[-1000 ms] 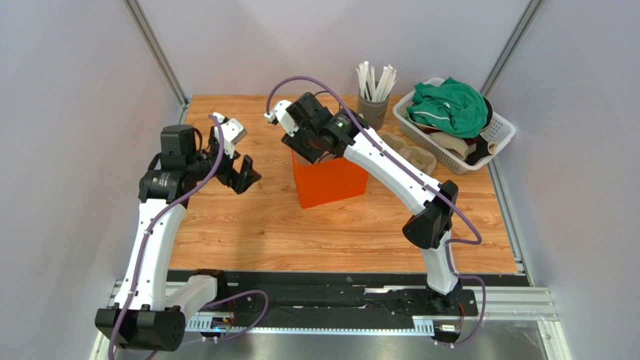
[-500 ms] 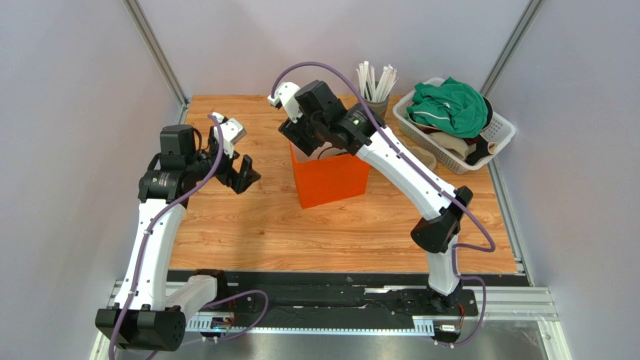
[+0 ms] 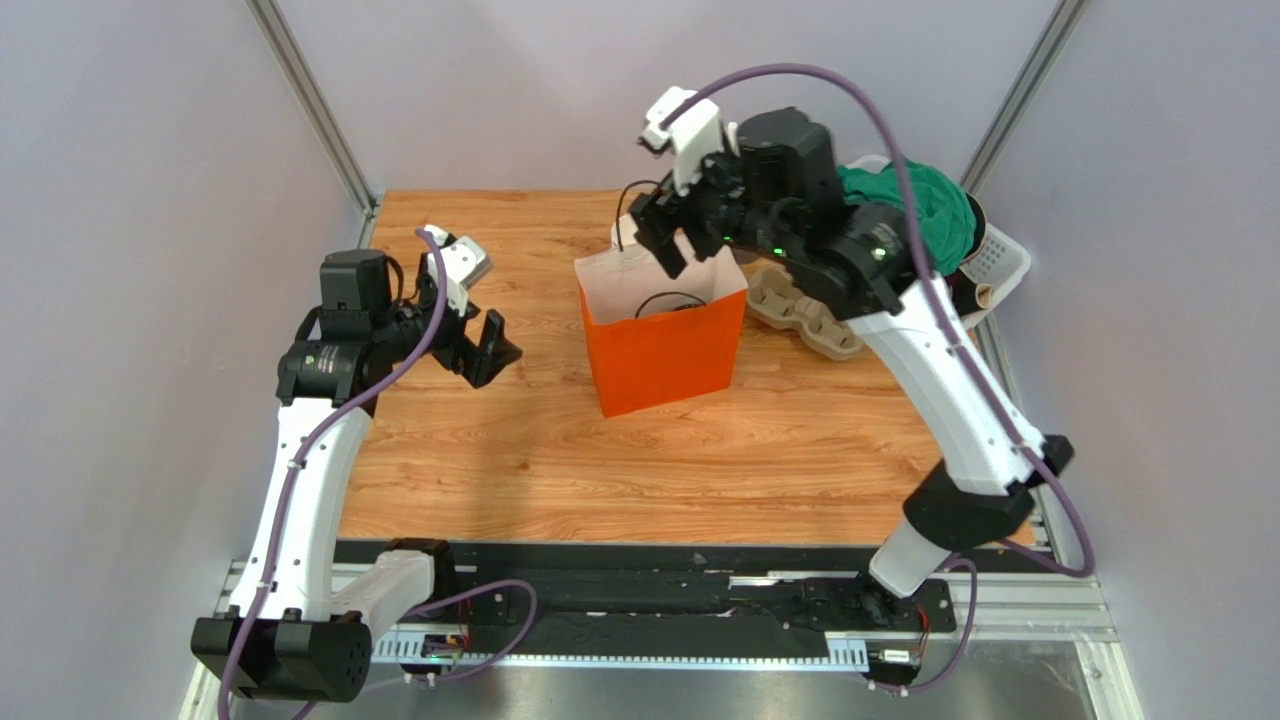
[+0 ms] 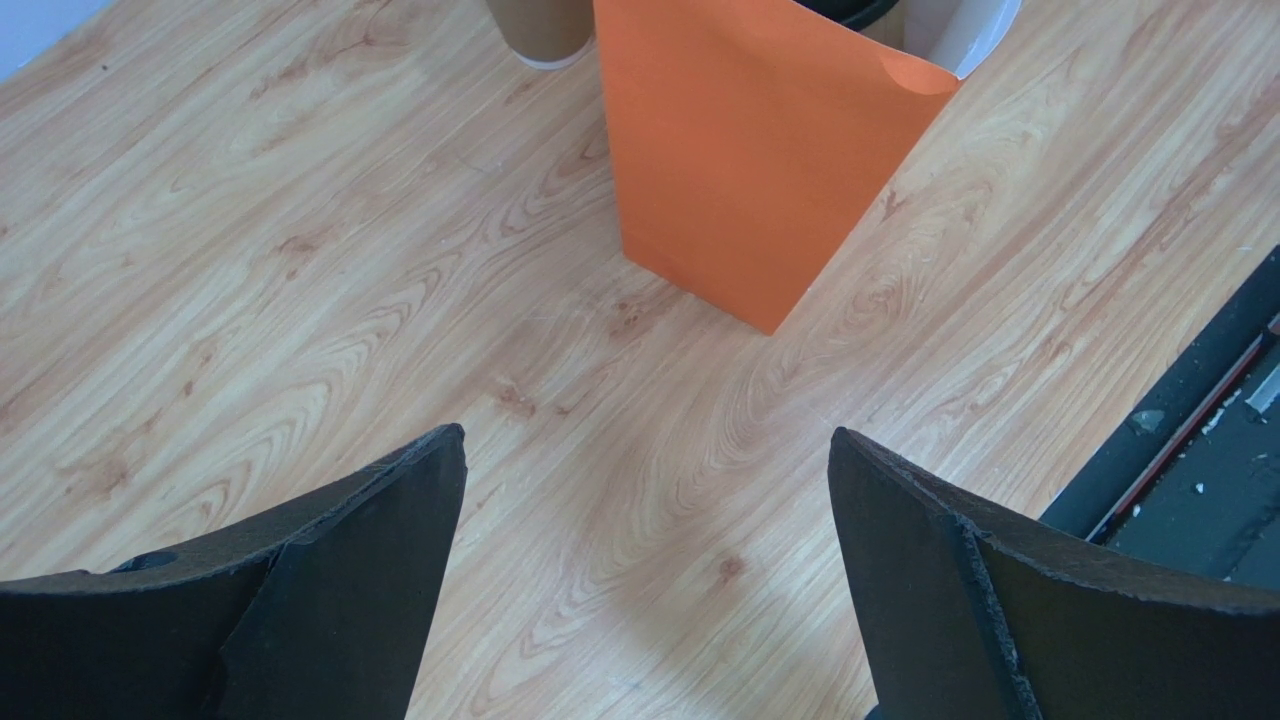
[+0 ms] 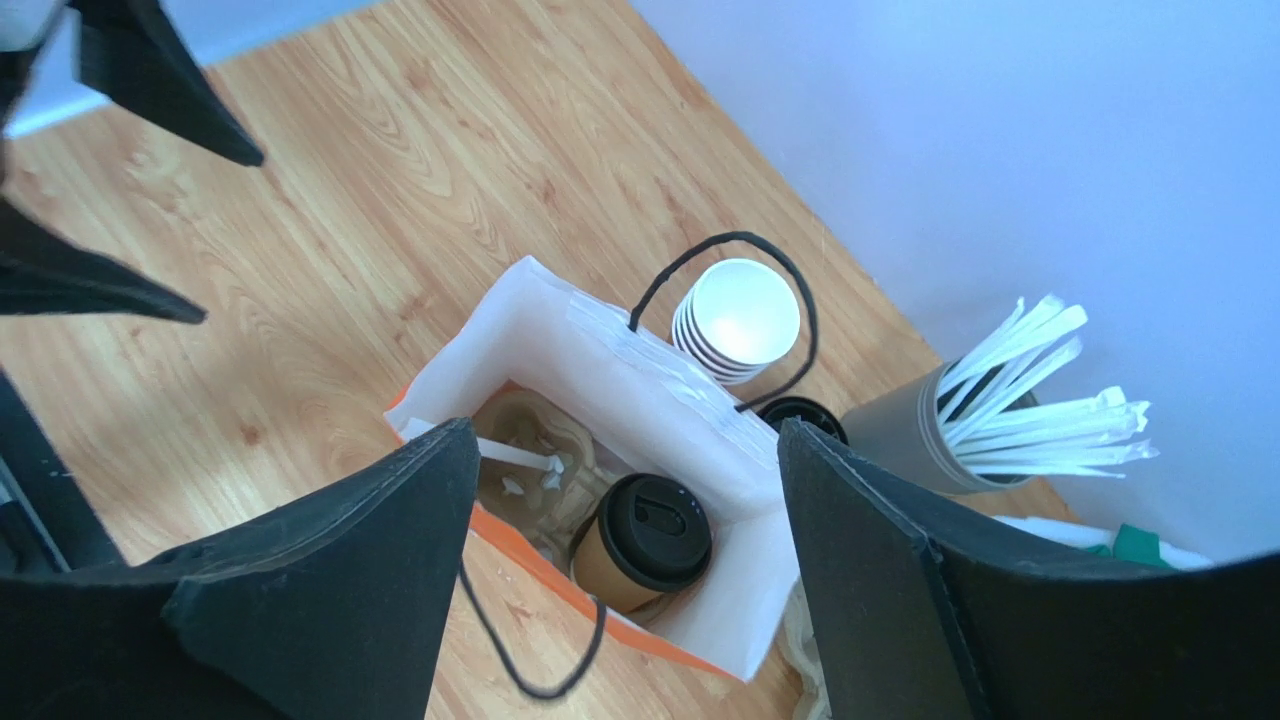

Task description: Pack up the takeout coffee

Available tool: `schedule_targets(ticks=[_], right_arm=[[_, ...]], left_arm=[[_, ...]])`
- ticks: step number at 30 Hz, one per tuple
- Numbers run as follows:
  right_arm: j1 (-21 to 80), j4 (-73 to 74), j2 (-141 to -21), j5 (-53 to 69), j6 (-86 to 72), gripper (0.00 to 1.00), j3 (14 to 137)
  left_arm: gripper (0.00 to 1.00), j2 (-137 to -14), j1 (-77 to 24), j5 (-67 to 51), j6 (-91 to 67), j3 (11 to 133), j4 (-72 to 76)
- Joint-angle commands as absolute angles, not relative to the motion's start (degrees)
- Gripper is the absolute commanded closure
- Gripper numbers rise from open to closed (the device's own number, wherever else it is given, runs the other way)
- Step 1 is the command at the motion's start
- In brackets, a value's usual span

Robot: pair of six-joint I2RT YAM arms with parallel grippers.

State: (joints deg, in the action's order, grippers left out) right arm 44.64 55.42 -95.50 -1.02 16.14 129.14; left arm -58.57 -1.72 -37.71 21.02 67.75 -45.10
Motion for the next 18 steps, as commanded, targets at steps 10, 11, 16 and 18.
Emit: schedule_targets(ticks=[10, 11, 16, 18], right_arm=[[26.7, 47.4, -75.5, 19.2, 15.7, 0.09, 99.3], [25.1, 45.8, -73.7, 20.7, 15.1, 0.04, 97.7], [15.2, 42.7, -69.0, 26.4, 13.3, 0.01, 90.5], [13.5, 41.9, -67.3, 27.5, 13.0, 0.01, 88.2]], left_arm=[[0.01, -56.8, -1.1, -39.6, 20.4, 67.3, -43.2], [0.01, -56.5, -1.1, -39.6, 20.4, 67.3, -43.2], [0.01, -55.7, -1.0, -39.4, 20.3, 66.9, -42.9], [0.01, -55.2, -1.0, -39.3, 20.2, 66.7, -42.6]])
